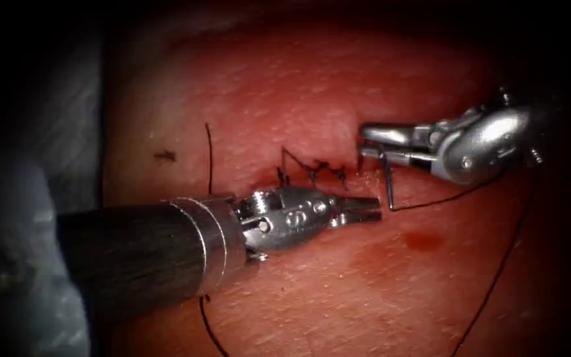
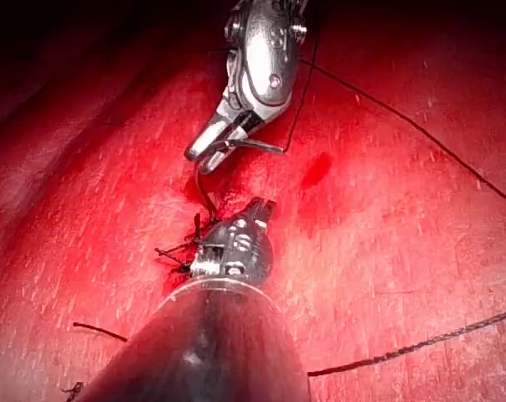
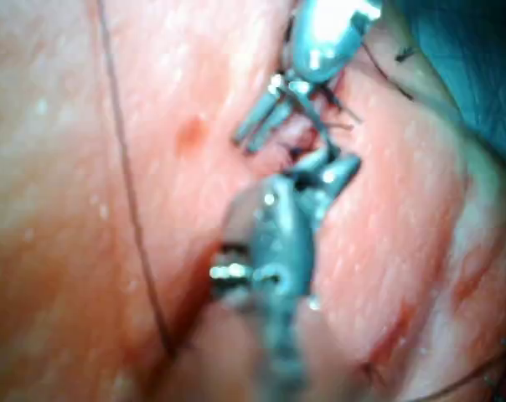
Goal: Wound Closure
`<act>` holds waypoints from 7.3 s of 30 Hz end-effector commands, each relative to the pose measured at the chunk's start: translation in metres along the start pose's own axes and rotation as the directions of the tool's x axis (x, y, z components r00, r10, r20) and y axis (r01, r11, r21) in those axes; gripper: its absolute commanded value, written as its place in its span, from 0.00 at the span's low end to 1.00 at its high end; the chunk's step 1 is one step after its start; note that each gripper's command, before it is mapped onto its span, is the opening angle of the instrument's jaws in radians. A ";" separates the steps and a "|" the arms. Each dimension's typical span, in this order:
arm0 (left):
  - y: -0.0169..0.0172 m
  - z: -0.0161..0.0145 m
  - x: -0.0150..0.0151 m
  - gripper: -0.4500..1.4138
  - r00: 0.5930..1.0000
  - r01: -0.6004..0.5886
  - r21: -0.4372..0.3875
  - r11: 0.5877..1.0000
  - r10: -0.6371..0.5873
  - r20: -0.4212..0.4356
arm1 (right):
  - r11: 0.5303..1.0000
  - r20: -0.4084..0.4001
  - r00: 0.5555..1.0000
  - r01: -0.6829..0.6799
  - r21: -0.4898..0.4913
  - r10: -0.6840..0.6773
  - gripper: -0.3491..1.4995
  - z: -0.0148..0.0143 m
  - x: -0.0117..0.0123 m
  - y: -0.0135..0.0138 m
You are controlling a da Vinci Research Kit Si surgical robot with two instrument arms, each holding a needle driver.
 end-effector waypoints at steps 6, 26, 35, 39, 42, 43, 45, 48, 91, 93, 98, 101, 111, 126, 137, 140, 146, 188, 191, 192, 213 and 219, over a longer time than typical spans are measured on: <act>0.0002 0.0006 -0.0004 0.11 1.000 -0.002 -0.005 1.000 0.002 0.002 | 1.000 0.003 1.000 0.017 0.000 -0.017 0.00 0.0010 0.0001 -0.0032; 0.0003 0.0003 -0.0007 0.10 1.000 -0.005 -0.013 1.000 0.005 0.015 | 0.997 0.037 0.996 0.080 0.014 -0.080 0.00 0.0005 -0.0021 -0.0084; 0.0003 0.0001 -0.0008 0.09 1.000 -0.007 -0.017 1.000 0.007 0.020 | 0.996 0.121 0.993 -0.013 0.084 0.003 0.00 0.0006 -0.0038 -0.0098; 0.0003 0.0000 -0.0008 0.09 1.000 -0.007 -0.018 1.000 0.007 0.020 | 0.995 0.150 0.988 -0.050 0.089 0.037 0.00 0.0004 -0.0045 -0.0101; 0.0004 0.0001 -0.0009 0.09 1.000 -0.008 -0.020 1.000 0.008 0.025 | 0.993 0.164 0.984 -0.087 0.080 0.073 0.00 0.0003 -0.0047 -0.0099; 0.0004 0.0000 -0.0009 0.09 1.000 -0.008 -0.021 1.000 0.009 0.028 | 0.993 0.171 0.982 -0.093 0.076 0.079 0.00 0.0003 -0.0047 -0.0098; 0.0004 0.0000 -0.0009 0.09 0.999 -0.009 -0.022 1.000 0.010 0.030 | 0.993 0.169 0.982 -0.097 0.064 0.085 0.00 0.0003 -0.0047 -0.0094; 0.0004 0.0002 -0.0010 0.09 0.999 -0.009 -0.021 1.000 0.010 0.031 | 0.994 0.154 0.983 -0.102 0.029 0.096 0.00 0.0001 -0.0043 -0.0083; -0.0007 0.0012 -0.0015 0.09 0.999 -0.009 -0.014 1.000 0.010 0.032 | 0.983 0.037 0.994 0.108 -0.147 -0.104 0.00 -0.0013 0.0014 0.0018; -0.0006 0.0012 -0.0015 0.09 0.999 -0.009 -0.013 1.000 0.009 0.032 | 0.983 0.038 0.994 0.108 -0.148 -0.104 0.00 -0.0012 0.0012 0.0018; -0.0005 0.0012 -0.0014 0.09 0.999 -0.009 -0.013 1.000 0.009 0.032 | 0.988 0.041 0.997 0.078 -0.131 -0.073 0.00 -0.0010 0.0006 0.0022; -0.0005 0.0012 -0.0014 0.09 0.999 -0.009 -0.012 1.000 0.009 0.032 | 0.995 0.051 0.999 -0.001 -0.103 0.006 0.00 -0.0008 -0.0003 0.0028; -0.0012 0.0007 -0.0007 0.09 1.000 0.003 0.025 1.000 -0.004 0.024 | 0.961 0.083 0.958 -0.273 -0.046 0.276 0.00 -0.0007 -0.0037 0.0069; -0.0018 0.0010 0.0005 0.11 0.997 0.001 0.128 0.992 0.008 -0.070 | 0.946 0.108 0.942 -0.322 0.039 0.317 0.00 0.0011 -0.0035 0.0091; -0.0013 0.0008 0.0001 0.12 0.998 -0.005 0.115 0.993 0.012 -0.061 | 0.945 0.125 0.948 -0.306 0.114 0.292 0.00 0.0017 -0.0033 0.0069; -0.0012 0.0008 0.0001 0.12 0.998 -0.007 0.112 0.994 0.013 -0.056 | 0.945 0.130 0.951 -0.298 0.137 0.281 0.00 0.0022 -0.0031 0.0059; -0.0010 0.0010 -0.0002 0.12 0.999 -0.010 0.109 0.994 0.015 -0.049 | 0.944 0.135 0.954 -0.288 0.163 0.268 0.00 0.0027 -0.0029 0.0048; -0.0004 0.0037 -0.0057 0.12 0.995 -0.043 0.033 0.998 0.040 0.093 | 0.857 0.231 0.877 -0.468 0.215 0.422 0.00 0.0033 -0.0038 0.0056; -0.0003 0.0040 -0.0065 0.13 0.990 -0.052 0.030 0.998 0.048 0.130 | 0.815 0.270 0.835 -0.537 0.216 0.479 0.00 0.0036 -0.0043 0.0058; -0.0002 0.0041 -0.0067 0.13 0.989 -0.054 0.027 0.998 0.050 0.137 | 0.791 0.289 0.812 -0.572 0.217 0.508 0.00 0.0037 -0.0046 0.0058; -0.0014 0.0021 -0.0079 0.13 0.982 -0.064 0.029 0.998 0.058 0.178 | 0.480 0.431 0.552 -0.834 0.272 0.714 0.00 0.0045 -0.0063 0.0052; -0.0014 0.0018 -0.0081 0.13 0.981 -0.065 0.025 0.998 0.059 0.183 | 0.349 0.466 0.420 -0.908 0.234 0.779 0.00 0.0046 -0.0068 0.0053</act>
